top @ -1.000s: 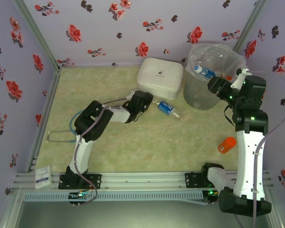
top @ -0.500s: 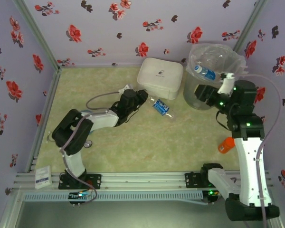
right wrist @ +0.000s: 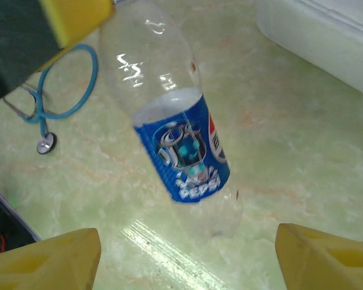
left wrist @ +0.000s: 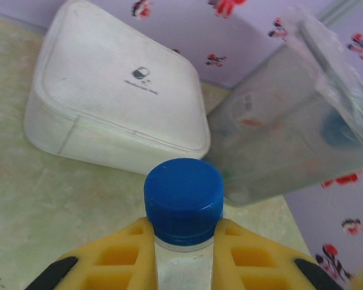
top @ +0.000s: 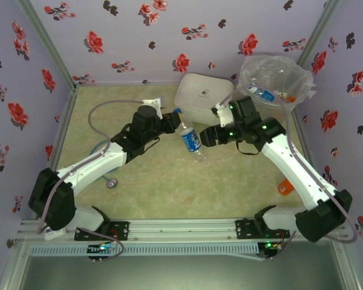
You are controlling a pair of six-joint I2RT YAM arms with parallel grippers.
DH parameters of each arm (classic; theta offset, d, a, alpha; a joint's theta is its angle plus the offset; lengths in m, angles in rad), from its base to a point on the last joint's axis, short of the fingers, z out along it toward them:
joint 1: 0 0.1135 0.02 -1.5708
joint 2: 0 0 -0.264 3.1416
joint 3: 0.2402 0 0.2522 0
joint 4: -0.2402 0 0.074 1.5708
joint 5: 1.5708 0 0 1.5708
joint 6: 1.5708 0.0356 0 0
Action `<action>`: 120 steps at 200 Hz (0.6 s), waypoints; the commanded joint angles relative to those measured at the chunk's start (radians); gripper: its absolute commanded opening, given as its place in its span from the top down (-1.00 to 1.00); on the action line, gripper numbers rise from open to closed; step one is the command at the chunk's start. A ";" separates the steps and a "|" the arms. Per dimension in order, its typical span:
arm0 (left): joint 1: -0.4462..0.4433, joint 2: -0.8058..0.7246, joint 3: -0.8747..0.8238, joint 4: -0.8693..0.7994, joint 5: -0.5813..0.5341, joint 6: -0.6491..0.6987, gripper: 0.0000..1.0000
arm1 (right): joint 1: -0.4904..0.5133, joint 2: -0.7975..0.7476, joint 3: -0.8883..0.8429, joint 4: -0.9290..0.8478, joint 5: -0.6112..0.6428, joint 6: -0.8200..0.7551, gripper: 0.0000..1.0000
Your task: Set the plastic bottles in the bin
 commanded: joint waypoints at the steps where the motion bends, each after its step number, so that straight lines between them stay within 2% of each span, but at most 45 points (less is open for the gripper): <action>1: 0.005 -0.026 0.011 -0.044 0.131 0.085 0.72 | 0.014 0.060 0.035 0.072 -0.075 -0.085 -0.67; 32: 0.004 -0.030 0.014 -0.015 0.199 0.079 0.71 | 0.026 0.136 0.055 0.095 -0.163 -0.119 -0.77; 64: 0.000 -0.020 0.012 0.037 0.244 0.055 0.70 | 0.027 0.154 0.021 0.188 -0.226 -0.095 -0.69; 78: -0.001 -0.020 0.008 0.045 0.248 0.048 0.70 | 0.026 0.162 0.022 0.187 -0.184 -0.095 -0.67; 99: 0.000 -0.022 0.007 0.012 0.207 0.044 0.66 | 0.020 0.159 0.048 0.093 -0.012 -0.095 -0.62; 120: -0.002 -0.021 -0.007 -0.056 0.127 0.075 0.37 | -0.030 0.060 -0.040 0.130 0.060 0.017 -0.60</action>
